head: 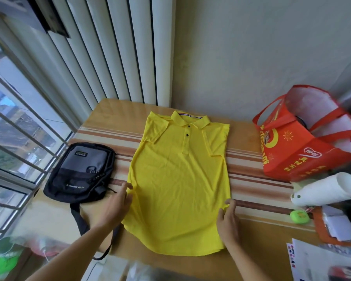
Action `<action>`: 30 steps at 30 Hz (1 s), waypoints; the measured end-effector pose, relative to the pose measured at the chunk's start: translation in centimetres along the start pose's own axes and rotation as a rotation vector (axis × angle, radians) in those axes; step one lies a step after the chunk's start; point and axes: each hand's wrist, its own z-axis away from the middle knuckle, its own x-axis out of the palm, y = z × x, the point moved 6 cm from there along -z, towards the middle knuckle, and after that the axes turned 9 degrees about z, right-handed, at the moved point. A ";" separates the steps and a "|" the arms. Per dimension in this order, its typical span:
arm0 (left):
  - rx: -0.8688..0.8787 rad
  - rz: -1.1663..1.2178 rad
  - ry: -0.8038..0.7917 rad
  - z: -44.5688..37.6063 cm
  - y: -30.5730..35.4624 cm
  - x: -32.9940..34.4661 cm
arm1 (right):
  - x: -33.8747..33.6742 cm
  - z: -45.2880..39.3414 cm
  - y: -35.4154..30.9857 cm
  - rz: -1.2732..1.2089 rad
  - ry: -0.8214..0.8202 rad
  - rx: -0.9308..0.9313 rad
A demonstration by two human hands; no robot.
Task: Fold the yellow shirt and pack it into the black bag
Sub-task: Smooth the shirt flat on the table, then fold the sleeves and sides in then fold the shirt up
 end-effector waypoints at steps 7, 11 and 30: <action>-0.224 0.199 -0.031 -2.4 -0.4 0.0 | -0.5 -2.9 -1.1 -0.503 -0.376 0.304; -0.407 0.169 -0.228 -4.7 -1.2 0.7 | -0.6 -4.8 -1.8 -0.625 -0.528 0.323; -0.552 1.055 0.108 -31.6 4.9 -4.9 | -5.9 -26.6 -8.8 -0.467 0.317 0.091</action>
